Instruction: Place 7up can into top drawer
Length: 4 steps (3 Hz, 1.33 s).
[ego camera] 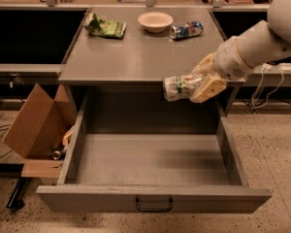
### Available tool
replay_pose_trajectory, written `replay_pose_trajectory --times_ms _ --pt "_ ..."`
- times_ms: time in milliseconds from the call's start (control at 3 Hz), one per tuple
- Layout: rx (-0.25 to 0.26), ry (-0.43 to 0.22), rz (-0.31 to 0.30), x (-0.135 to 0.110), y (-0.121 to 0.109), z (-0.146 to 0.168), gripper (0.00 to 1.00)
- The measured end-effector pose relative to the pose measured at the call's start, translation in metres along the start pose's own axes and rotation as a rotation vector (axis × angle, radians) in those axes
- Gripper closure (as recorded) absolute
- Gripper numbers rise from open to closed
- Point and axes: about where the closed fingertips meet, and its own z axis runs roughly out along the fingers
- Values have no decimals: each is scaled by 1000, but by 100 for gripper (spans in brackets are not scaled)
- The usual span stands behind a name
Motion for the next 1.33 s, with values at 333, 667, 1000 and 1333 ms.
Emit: replay_pose_trajectory --times_ms 333,667,1000,1333 --pt "-17 81 37 22 23 -5 100" --pt "-50 144 98 73 39 2 100" --pt "-50 144 98 73 39 2 100" --pt "-65 137 116 76 44 10 100"
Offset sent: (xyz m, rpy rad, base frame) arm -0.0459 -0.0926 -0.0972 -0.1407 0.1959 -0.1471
